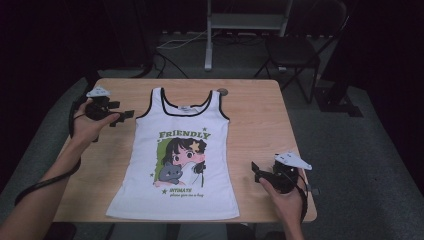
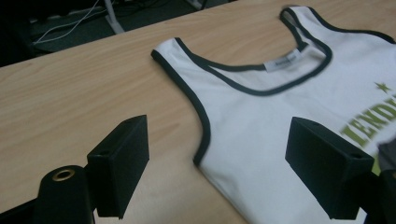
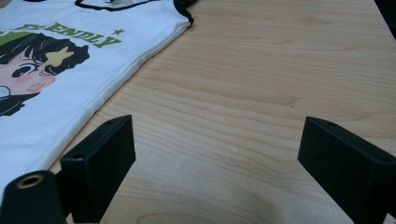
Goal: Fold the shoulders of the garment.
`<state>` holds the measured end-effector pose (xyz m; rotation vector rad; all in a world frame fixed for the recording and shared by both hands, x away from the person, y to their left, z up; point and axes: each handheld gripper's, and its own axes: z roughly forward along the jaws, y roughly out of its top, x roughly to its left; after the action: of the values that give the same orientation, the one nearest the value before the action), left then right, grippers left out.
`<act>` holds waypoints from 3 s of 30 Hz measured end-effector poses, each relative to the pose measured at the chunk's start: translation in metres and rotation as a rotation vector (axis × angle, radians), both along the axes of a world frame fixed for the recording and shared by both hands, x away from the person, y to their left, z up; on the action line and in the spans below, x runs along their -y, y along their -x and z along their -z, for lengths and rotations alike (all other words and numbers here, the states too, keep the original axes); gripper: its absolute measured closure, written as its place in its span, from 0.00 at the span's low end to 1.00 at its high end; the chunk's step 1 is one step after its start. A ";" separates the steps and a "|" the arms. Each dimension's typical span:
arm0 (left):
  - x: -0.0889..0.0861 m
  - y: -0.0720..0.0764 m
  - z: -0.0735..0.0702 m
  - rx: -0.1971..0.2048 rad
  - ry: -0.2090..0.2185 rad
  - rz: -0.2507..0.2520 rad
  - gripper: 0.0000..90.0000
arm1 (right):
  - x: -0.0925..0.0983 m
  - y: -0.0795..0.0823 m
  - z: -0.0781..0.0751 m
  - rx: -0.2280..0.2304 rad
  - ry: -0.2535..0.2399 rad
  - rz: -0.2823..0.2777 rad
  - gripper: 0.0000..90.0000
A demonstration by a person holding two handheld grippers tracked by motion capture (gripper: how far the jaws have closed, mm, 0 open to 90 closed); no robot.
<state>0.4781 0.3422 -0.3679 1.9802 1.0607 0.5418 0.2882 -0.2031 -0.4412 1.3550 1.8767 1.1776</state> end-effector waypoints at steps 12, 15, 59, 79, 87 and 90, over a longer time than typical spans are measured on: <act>0.036 -0.066 -0.010 -0.051 -0.049 -0.028 0.30 | -0.001 -0.002 0.000 0.001 0.029 -0.015 0.12; 0.041 -0.080 -0.010 -0.059 -0.039 -0.042 0.35 | -0.001 -0.002 0.000 0.003 0.036 -0.015 0.12; 0.055 -0.164 0.050 -0.227 -0.046 -0.128 0.72 | -0.012 -0.003 0.000 -0.005 0.092 -0.065 0.12; 0.062 -0.154 0.040 -0.209 0.038 -0.076 0.96 | -0.013 -0.003 0.001 -0.009 0.103 -0.080 0.12; 0.061 -0.145 0.025 -0.190 0.058 -0.068 0.96 | -0.014 -0.003 0.000 -0.007 0.108 -0.084 0.12; 0.061 -0.143 0.020 -0.180 0.064 -0.064 0.96 | -0.014 -0.003 0.001 -0.006 0.111 -0.087 0.12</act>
<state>0.6206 0.2810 -0.3883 1.9722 1.2399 0.3629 0.2912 -0.1892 -0.4418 1.2298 1.9922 1.0940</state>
